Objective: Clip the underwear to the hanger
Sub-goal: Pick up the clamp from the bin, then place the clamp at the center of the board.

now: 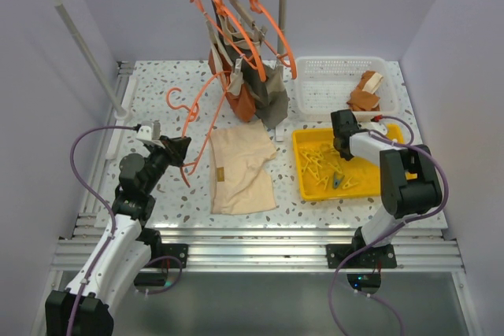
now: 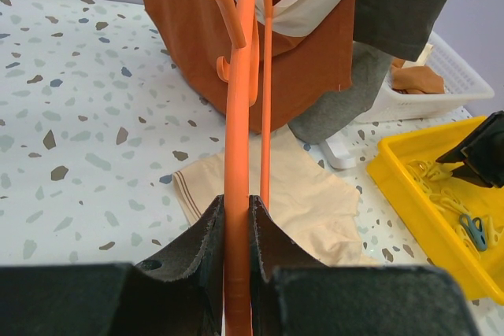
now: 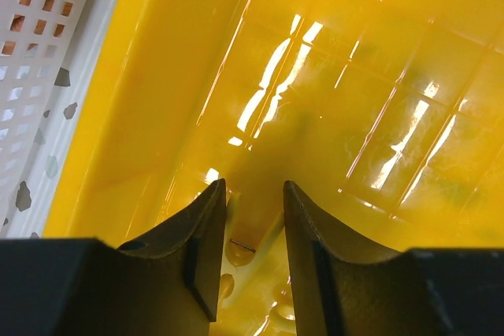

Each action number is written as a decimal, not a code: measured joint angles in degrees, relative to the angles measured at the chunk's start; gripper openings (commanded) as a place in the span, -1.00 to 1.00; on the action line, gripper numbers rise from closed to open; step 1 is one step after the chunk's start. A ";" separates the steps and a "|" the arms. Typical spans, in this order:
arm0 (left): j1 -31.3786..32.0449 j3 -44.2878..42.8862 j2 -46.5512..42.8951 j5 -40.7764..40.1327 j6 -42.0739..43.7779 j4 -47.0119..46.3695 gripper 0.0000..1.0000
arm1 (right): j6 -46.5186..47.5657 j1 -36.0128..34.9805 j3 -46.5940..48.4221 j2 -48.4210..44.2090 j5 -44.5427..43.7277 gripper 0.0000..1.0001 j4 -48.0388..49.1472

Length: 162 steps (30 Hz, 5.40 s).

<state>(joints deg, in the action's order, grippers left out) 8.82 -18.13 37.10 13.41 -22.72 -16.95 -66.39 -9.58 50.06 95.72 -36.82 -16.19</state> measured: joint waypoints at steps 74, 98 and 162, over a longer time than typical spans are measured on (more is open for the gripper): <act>0.22 -0.22 -1.01 -0.04 1.25 0.74 -1.00 | 38.60 -6.67 -15.67 -15.85 21.27 -0.32 13.70; 0.22 -0.42 -1.64 -0.17 1.27 0.81 -1.00 | 40.98 -15.41 -11.85 -36.48 10.97 -0.99 3.13; 0.26 -0.42 -3.67 -1.18 1.49 1.64 -1.00 | 53.31 -52.81 21.66 10.86 17.64 0.18 11.15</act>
<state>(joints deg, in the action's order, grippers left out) 9.08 -18.55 33.43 12.23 -21.23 -15.31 -13.08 -62.39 71.72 106.59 -19.18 -5.04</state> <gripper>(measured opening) 0.165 0.584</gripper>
